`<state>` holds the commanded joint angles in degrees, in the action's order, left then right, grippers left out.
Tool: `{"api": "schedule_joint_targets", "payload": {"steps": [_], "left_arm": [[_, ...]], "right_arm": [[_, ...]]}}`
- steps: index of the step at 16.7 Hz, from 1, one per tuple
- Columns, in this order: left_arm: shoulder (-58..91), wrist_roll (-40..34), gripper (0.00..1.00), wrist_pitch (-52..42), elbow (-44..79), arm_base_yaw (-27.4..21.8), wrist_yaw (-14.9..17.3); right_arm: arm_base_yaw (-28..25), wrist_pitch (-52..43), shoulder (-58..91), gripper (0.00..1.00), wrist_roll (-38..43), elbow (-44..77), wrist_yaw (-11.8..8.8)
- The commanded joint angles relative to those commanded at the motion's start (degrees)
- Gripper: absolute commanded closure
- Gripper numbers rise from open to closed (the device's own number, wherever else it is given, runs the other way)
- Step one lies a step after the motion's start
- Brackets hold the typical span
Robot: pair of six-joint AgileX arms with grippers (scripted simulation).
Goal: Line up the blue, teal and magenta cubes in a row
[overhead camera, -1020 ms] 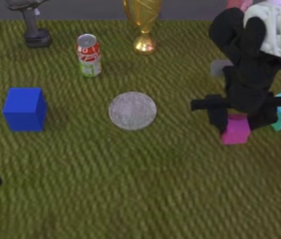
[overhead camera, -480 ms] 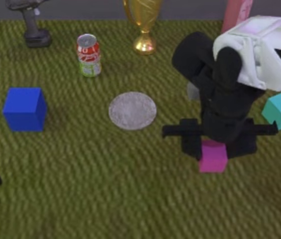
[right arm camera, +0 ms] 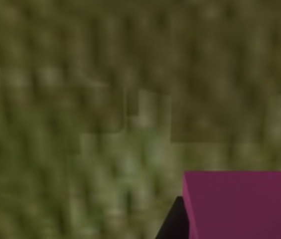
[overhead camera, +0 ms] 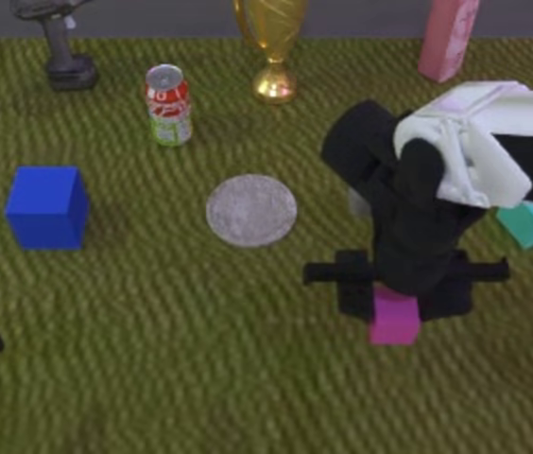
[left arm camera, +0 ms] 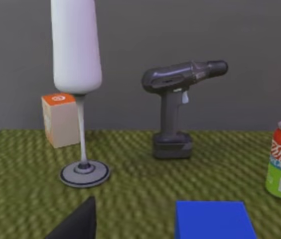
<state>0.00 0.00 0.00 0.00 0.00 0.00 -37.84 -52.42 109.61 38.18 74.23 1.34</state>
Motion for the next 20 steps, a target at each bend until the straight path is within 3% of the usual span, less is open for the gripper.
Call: {"api": "schedule_joint_targets", "payload": {"steps": [7,20], "left_arm": [[0.0,0.0,0.00,0.0,0.0,0.0,0.0],[0.0,0.0,0.00,0.0,0.0,0.0,0.0]], "right_arm": [[-0.2,5.4,2.1,1.00,0.2,-3.8,0.0],[-0.2,5.4,2.1,0.02,0.2,-3.8,0.0]]}}
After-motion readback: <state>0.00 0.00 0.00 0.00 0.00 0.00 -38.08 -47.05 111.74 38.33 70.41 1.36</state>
